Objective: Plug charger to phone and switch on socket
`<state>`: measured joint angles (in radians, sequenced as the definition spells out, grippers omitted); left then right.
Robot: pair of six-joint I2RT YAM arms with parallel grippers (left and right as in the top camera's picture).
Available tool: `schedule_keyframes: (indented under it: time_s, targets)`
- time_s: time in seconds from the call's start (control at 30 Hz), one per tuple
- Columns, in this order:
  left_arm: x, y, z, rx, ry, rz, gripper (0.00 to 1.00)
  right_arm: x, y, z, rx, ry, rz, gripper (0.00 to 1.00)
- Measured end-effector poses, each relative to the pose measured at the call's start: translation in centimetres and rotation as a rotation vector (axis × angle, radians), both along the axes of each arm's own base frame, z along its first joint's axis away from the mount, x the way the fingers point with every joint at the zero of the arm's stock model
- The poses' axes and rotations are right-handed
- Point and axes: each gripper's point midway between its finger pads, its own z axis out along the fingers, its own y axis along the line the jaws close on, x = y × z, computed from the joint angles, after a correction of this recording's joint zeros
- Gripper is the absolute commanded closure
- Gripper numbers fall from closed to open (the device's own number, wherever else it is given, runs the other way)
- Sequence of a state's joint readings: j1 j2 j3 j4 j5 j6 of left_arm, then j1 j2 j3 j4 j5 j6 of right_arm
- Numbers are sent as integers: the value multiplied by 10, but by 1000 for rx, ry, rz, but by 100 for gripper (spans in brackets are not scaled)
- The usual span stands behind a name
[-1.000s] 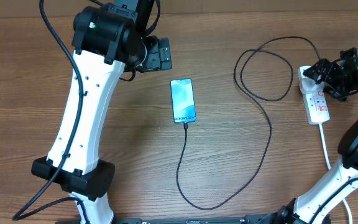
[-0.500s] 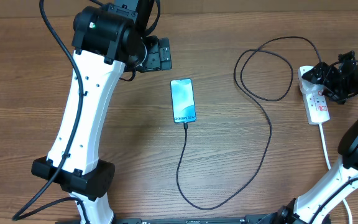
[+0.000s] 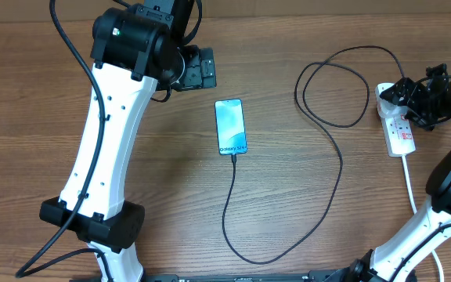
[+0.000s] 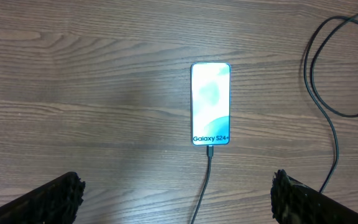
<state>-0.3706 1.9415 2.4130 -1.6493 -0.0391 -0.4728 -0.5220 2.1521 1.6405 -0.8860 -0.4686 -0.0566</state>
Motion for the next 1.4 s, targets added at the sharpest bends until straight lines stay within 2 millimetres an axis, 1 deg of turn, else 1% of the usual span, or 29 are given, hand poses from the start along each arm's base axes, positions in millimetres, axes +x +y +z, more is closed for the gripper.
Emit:
schedule_keyframes:
  time_s: [0.8, 1.03, 1.17, 1.4]
  targets:
    - [0, 0, 0, 0, 0, 0, 0, 2, 9, 5, 53, -28, 19, 0]
    - [0, 0, 0, 0, 0, 0, 0, 4, 7, 5, 38, -31, 17, 0]
    - [0, 0, 0, 0, 0, 0, 0, 7, 0, 2, 0, -37, 9, 0]
    - [0, 0, 0, 0, 0, 0, 0, 2, -3, -2, -21, -9, 0, 0]
